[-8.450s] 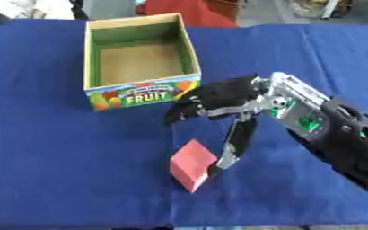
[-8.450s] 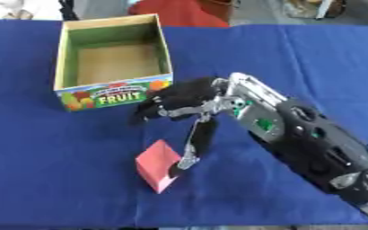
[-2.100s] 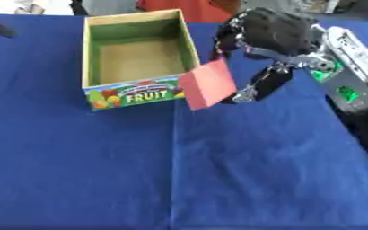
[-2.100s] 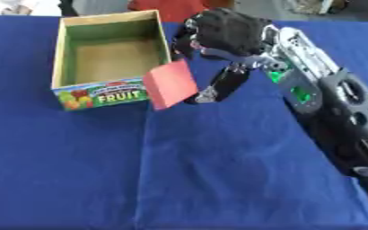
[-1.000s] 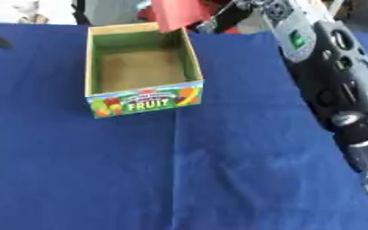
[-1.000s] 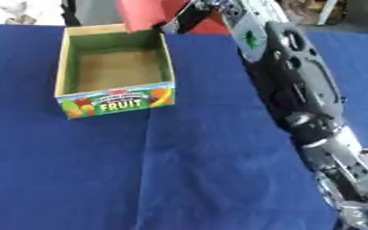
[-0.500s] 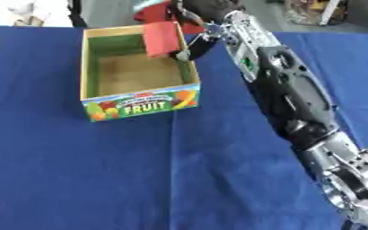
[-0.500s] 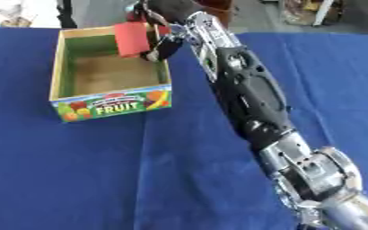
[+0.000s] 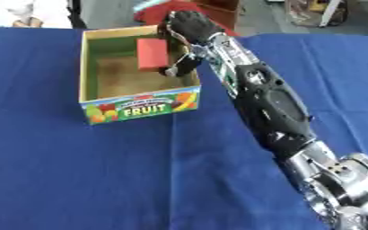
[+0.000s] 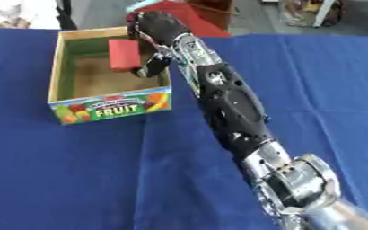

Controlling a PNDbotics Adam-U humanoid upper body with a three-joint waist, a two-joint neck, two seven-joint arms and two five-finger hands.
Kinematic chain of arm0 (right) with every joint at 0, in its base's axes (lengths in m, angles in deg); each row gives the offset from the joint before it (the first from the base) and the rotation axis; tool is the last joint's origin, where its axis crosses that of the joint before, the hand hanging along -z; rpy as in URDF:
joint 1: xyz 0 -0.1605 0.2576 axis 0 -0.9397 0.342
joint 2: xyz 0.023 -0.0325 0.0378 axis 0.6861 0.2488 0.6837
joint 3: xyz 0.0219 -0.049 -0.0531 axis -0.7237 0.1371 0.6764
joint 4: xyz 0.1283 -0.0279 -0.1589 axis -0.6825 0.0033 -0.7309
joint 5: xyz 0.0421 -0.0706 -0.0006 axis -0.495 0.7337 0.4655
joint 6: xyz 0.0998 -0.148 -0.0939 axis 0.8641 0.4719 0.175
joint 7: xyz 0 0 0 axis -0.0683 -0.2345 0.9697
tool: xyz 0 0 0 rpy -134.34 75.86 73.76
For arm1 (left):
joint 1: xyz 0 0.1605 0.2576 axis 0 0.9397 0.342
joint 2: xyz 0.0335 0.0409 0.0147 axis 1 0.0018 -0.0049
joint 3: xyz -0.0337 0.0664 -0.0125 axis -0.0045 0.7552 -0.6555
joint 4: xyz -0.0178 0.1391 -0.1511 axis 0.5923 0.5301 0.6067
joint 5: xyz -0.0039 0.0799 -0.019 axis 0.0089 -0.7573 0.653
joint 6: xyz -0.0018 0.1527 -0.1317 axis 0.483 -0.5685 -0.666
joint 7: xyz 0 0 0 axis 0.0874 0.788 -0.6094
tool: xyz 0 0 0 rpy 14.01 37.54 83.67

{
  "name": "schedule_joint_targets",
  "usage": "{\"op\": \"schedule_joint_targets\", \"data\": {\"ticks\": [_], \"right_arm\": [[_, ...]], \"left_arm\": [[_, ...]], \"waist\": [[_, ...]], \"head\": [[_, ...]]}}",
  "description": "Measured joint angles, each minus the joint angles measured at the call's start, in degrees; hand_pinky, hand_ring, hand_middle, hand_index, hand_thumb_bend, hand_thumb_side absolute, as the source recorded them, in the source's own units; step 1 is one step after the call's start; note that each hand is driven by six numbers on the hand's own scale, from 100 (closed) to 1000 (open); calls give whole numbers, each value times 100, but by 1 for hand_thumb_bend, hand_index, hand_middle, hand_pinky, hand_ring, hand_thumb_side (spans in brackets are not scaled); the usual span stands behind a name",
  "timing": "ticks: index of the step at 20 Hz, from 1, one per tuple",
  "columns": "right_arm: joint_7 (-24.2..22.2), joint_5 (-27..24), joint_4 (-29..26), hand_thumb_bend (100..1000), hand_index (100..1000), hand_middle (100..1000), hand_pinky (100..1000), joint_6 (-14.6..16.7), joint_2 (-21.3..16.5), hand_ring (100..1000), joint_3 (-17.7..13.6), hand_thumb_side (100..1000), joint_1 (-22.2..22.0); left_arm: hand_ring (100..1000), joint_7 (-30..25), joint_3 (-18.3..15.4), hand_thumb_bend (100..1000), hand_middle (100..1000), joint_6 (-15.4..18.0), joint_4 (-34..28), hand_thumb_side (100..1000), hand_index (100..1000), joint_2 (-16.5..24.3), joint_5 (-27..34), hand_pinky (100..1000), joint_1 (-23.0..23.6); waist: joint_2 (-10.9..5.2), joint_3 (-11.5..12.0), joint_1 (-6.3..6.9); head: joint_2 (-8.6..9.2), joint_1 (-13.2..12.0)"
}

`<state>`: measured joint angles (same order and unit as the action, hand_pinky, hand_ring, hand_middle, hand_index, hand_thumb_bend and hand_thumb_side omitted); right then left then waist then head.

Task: Pick up objects on the table and place them in the box.

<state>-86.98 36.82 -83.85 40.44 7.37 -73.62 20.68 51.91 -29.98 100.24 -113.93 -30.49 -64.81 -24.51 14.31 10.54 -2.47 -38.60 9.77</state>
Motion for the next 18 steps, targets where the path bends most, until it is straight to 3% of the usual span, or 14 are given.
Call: {"op": "schedule_joint_targets", "data": {"ticks": [2,3,5,6,7,8,9,10,11,12,14,16,18], "right_arm": [[73,32,-1,100,635,443,100,17,31,591,19,306,31],[95,64,-1,100,643,456,191,19,51,606,26,330,39],[112,190,-1,100,647,461,248,13,77,612,54,331,66],[115,257,0,100,668,484,492,13,93,641,57,357,73],[117,331,4,108,691,509,630,14,97,669,67,377,73],[114,406,19,183,741,585,784,15,98,733,83,421,73],[89,506,48,213,761,614,817,19,100,752,93,428,74],[39,610,78,300,843,736,881,32,103,829,99,434,74],[-26,713,106,314,859,757,896,47,107,843,112,408,75],[-104,806,125,365,904,821,965,67,110,889,121,290,75],[-326,921,159,388,938,858,1000,124,137,921,118,100,75],[-579,903,177,288,960,889,1000,144,162,941,79,100,75],[-757,753,173,302,995,914,1000,91,183,973,42,100,75]], "left_arm": [[820,-7,1,100,844,-3,0,874,838,-1,2,549,0],[820,-10,1,100,844,-3,0,874,838,-1,3,549,0],[820,-18,1,100,844,-2,0,874,838,-2,4,549,0],[821,-21,1,100,844,-3,0,874,838,-2,5,549,0],[821,-24,1,100,845,-5,0,874,838,-2,6,549,0],[821,-26,1,100,845,-7,0,874,839,-2,7,549,0],[821,-29,1,100,845,-9,0,875,839,-2,7,549,0],[821,-30,1,100,845,-10,0,875,839,-3,7,549,0],[821,-33,1,100,846,-13,0,875,839,-3,7,549,0],[821,-36,1,100,846,-16,0,875,839,-4,7,549,1],[821,-39,1,100,846,-19,0,875,839,-4,8,550,2],[821,-40,1,100,846,-19,0,875,840,-5,9,550,4],[822,-40,1,100,846,-20,0,876,841,-5,9,550,6]], "waist": [[0,3,-3],[0,3,-3],[0,5,-4],[0,7,-6],[0,9,-9],[0,10,-12],[0,11,-13],[0,12,-15],[1,14,-20],[1,17,-27],[1,21,-34],[1,24,-34],[1,24,-34]], "head": [[0,0],[1,1],[3,5],[3,8],[4,12],[5,16],[6,17],[7,17],[9,17],[12,17],[13,17],[13,17],[13,17]]}}
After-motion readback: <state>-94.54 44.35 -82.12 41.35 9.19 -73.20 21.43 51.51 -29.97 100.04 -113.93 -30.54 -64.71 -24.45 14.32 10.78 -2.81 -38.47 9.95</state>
